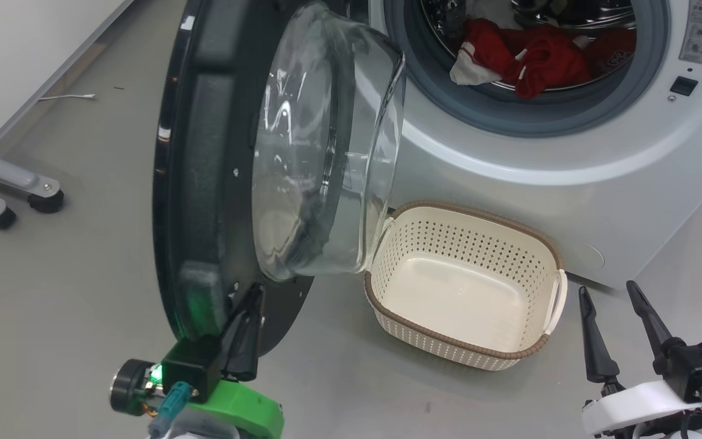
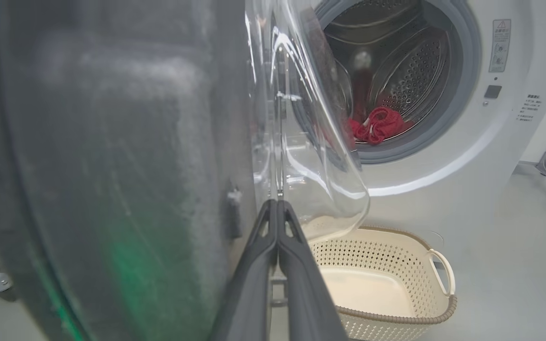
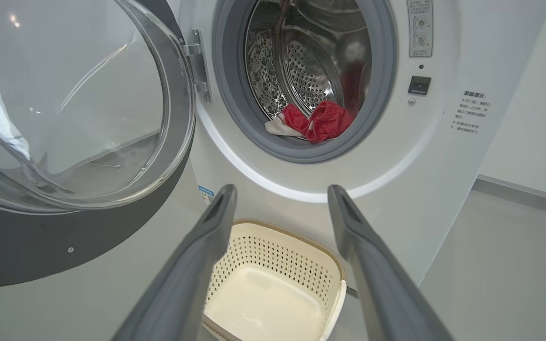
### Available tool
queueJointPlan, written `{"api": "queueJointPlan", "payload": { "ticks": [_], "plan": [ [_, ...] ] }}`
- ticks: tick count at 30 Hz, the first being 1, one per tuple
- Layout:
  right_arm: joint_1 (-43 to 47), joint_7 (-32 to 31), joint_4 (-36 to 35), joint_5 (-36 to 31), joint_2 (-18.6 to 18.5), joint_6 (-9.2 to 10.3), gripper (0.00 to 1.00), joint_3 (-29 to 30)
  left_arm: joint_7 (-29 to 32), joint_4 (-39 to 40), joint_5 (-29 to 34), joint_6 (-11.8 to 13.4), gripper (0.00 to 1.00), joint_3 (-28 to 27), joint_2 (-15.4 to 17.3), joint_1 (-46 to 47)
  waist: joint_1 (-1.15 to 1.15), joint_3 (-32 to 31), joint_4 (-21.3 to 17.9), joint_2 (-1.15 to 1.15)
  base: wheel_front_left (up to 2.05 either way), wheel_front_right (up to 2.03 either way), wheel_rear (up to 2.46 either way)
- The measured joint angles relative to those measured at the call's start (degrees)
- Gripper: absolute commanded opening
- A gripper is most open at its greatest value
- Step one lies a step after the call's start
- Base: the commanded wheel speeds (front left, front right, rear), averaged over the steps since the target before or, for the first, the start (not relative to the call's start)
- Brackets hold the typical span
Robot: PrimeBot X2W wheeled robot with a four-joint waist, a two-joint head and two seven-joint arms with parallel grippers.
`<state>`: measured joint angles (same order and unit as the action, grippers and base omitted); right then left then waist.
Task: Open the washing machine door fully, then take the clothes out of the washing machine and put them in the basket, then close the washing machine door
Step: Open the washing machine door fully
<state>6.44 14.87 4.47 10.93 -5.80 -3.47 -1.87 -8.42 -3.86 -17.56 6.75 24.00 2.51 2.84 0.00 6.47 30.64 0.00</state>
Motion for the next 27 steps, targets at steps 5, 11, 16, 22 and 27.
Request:
{"api": "queueJointPlan", "payload": {
  "ticks": [5,11,16,22,27],
  "plan": [
    [-0.03,0.00,-0.11,-0.12,0.04,0.00,1.00,0.43,-0.85,-0.27,0.10,0.02,0.00,-3.87,-0.04,-0.16,0.00,0.25,-0.62,0.00,0.00,0.00,0.00],
    [-0.17,0.00,-0.13,-0.48,0.22,-0.26,1.00,0.07,-1.32,-1.38,1.11,0.01,0.00,-8.96,-0.20,-0.25,0.00,0.52,-1.48,0.00,0.00,0.00,0.00],
    [-0.36,0.00,-0.25,-0.48,0.21,-0.51,1.00,0.29,-1.96,-2.16,1.26,0.01,0.00,-12.41,-0.34,-0.14,0.00,1.13,-2.23,0.00,0.00,0.00,0.00],
    [-0.51,0.00,-0.25,-0.48,0.11,-0.53,1.00,1.05,-2.77,-4.03,1.25,0.01,0.00,-16.80,-0.55,0.90,0.00,1.61,-3.05,0.00,0.00,0.00,0.00],
    [-0.57,0.00,-0.22,-0.48,-0.07,-0.62,1.00,1.26,-2.97,-6.16,1.25,0.01,0.00,-20.08,-0.80,2.58,0.00,1.71,-3.40,0.00,0.00,0.00,0.00]
  ]
}}
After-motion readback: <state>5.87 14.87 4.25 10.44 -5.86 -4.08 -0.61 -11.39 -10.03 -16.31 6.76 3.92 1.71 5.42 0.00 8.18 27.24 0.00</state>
